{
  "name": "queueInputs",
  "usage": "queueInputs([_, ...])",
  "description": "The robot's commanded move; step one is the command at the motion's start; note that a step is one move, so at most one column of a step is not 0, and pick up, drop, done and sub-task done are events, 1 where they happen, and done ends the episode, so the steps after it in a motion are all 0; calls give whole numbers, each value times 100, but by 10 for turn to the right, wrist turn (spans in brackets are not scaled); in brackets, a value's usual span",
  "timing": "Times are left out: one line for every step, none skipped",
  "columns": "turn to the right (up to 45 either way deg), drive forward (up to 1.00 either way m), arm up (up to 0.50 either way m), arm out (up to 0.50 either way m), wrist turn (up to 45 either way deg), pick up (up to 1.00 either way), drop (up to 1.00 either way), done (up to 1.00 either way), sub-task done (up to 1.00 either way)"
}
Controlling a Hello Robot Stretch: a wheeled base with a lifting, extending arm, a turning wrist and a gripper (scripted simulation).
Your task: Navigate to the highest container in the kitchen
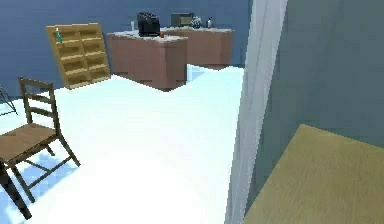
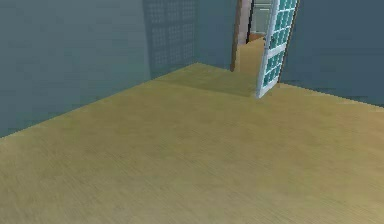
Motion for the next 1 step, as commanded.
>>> queueInputs([450,0,0,0,0,0,0,0,0])
